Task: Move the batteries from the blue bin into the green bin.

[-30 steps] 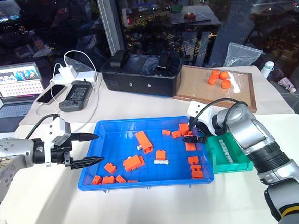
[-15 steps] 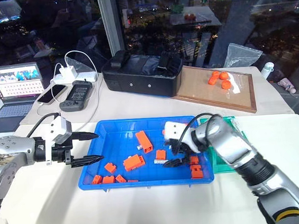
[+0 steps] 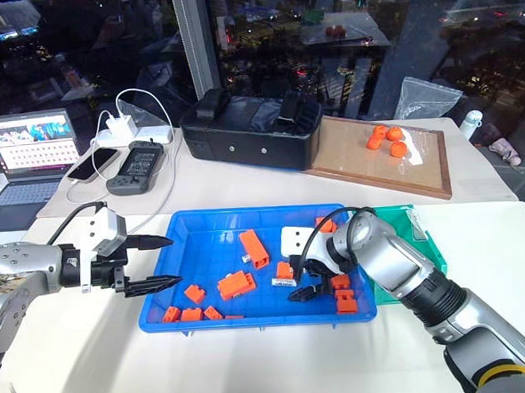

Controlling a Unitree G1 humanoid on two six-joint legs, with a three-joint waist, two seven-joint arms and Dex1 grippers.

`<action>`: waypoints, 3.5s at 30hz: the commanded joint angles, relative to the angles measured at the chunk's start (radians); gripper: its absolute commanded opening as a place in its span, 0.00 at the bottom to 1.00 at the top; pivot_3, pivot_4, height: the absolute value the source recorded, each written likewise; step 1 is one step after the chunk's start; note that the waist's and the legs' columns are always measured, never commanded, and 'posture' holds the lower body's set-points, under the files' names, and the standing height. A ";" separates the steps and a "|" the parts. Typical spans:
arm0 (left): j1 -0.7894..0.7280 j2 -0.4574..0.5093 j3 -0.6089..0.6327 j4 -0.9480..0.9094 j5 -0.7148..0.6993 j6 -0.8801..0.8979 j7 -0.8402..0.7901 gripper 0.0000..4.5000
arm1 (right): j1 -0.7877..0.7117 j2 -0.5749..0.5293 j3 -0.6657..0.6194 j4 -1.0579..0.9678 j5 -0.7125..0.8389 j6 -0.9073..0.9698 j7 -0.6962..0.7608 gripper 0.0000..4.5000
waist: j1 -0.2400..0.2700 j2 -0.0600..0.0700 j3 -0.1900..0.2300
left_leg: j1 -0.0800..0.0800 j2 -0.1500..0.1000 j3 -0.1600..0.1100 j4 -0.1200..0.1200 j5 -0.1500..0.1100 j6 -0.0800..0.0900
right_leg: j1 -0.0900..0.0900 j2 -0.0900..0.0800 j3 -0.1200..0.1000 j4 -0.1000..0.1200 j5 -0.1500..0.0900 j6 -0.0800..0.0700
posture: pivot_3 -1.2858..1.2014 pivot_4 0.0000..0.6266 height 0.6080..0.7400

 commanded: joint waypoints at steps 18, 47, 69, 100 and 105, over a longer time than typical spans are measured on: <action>-0.032 -0.002 0.005 0.005 0.020 -0.049 -0.008 1.00 | -0.044 -0.046 -0.098 -0.099 0.068 0.129 0.033 1.00 | -0.001 0.000 0.000 | -0.001 0.000 0.000 -0.001 0.000 0.000 | -0.001 0.000 0.000 0.000 0.000 0.000 | 0.52 0.24 0.97; -0.029 0.003 0.015 -0.009 0.026 -0.039 0.012 1.00 | -0.045 0.092 0.075 0.129 -0.071 -0.072 -0.026 0.88 | -0.002 0.000 0.000 | 0.000 0.000 0.002 0.000 0.000 0.000 | -0.001 0.000 0.000 0.000 0.000 0.000 | 0.52 0.24 0.97; -0.123 -0.036 -0.042 0.066 0.052 -0.074 -0.012 1.00 | -0.098 0.015 -0.296 -0.023 0.150 0.082 0.013 0.05 | 0.000 0.000 0.000 | -0.002 0.000 0.003 0.000 0.000 0.000 | 0.000 0.001 0.001 0.001 0.000 0.000 | 0.52 0.24 0.97; -0.235 -0.130 0.010 0.106 -0.064 -0.014 0.011 1.00 | 0.053 -0.349 -0.433 0.208 0.045 -0.055 -0.053 0.56 | -0.014 0.003 -0.001 | -0.004 0.000 0.006 0.001 0.000 0.000 | 0.002 0.003 0.004 -0.001 0.001 0.002 | 0.52 0.24 0.97; -0.226 -0.114 0.019 0.121 -0.042 -0.027 0.020 1.00 | -0.069 -0.284 -0.416 0.204 0.051 -0.069 -0.053 0.94 | -0.021 0.004 -0.001 | -0.003 0.000 0.006 0.000 0.000 0.000 | 0.002 0.003 0.004 0.000 0.001 0.001 | 0.52 0.24 0.97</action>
